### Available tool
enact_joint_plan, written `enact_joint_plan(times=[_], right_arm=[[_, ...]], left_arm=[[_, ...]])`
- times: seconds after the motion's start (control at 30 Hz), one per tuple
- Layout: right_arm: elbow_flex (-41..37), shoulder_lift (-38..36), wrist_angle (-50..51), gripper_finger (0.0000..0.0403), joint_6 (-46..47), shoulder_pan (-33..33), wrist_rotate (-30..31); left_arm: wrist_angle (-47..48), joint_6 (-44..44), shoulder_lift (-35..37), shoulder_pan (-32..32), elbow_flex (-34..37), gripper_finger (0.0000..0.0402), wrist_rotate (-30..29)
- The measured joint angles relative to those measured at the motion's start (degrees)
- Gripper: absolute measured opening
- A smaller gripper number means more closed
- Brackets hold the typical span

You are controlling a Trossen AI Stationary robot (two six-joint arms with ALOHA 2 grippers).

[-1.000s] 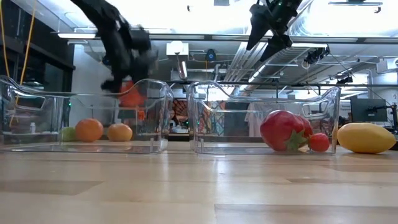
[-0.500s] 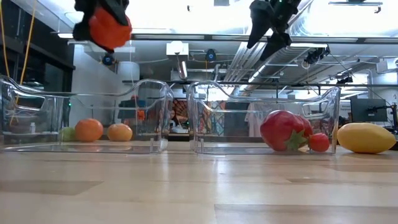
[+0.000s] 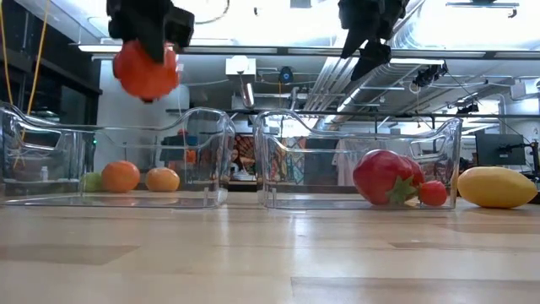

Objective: Sort produce into baskets
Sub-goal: Put the orange bell pepper into the left transparent bin

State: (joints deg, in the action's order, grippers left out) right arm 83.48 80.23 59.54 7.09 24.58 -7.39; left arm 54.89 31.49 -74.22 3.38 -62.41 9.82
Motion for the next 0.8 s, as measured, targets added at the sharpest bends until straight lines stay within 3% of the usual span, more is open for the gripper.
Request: enact_joint_plan(times=[0.43,0.6,0.8], right_arm=[[0.0,0.0,4.0,0.0369,1.5,0.0,1.8],[0.0,0.0,3.5,0.0369,3.1,0.0,5.8],[0.0,0.0,3.5,0.0369,4.9,0.0,7.8]], left_arm=[[2.3,-9.5,-3.9,2.0,0.1,0.04,1.7],[1.8,-12.4,-6.4,5.0,1.2,0.04,5.4],[1.5,-14.1,-6.5,7.2,1.2,0.04,5.1]])
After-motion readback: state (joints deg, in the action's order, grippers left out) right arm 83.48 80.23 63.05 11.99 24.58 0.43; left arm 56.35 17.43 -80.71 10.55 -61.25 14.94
